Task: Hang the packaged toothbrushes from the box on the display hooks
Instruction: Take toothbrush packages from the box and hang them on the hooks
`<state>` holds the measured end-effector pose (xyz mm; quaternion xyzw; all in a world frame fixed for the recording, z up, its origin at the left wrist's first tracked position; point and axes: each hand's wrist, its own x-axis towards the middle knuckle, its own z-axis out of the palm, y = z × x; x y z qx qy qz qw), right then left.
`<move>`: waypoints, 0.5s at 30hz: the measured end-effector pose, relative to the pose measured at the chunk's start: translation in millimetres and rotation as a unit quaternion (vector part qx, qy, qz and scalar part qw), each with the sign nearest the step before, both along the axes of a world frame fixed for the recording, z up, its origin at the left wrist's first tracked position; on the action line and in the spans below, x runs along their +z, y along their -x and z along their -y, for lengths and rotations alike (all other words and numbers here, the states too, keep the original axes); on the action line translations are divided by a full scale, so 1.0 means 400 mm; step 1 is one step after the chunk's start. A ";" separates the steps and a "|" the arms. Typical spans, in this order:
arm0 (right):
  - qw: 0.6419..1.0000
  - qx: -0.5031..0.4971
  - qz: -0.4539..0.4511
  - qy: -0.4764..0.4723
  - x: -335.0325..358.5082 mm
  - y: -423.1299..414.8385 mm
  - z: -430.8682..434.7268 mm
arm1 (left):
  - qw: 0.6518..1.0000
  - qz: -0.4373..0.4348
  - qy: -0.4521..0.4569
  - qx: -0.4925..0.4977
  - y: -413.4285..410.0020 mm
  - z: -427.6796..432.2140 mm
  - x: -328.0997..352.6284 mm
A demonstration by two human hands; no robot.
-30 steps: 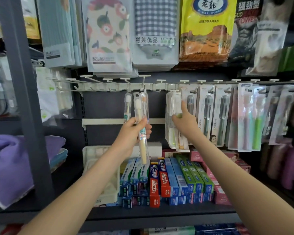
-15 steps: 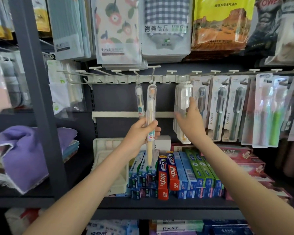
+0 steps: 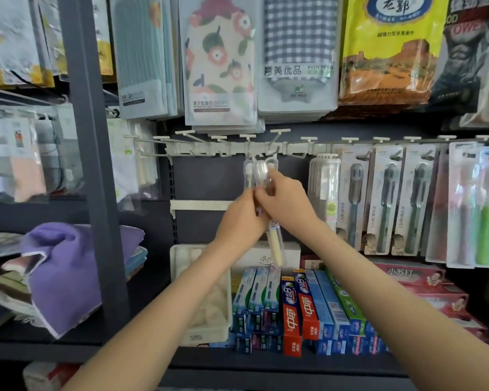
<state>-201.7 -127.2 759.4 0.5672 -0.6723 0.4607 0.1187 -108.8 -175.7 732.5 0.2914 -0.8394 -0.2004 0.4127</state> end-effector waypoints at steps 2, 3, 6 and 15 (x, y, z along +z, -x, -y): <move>0.999 -0.019 -0.031 -0.025 0.025 -0.006 0.021 | 0.991 0.064 0.103 0.052 -0.030 0.025 0.018; 0.998 -0.026 -0.036 -0.033 0.036 -0.007 0.029 | 0.976 0.095 0.174 0.095 -0.045 0.040 0.026; 0.998 -0.041 -0.029 -0.049 0.058 -0.012 0.048 | 0.933 0.115 0.293 0.174 -0.088 0.083 0.056; 0.994 -0.085 0.010 -0.070 0.063 -0.048 0.088 | 0.933 0.144 0.294 0.152 -0.112 0.148 0.123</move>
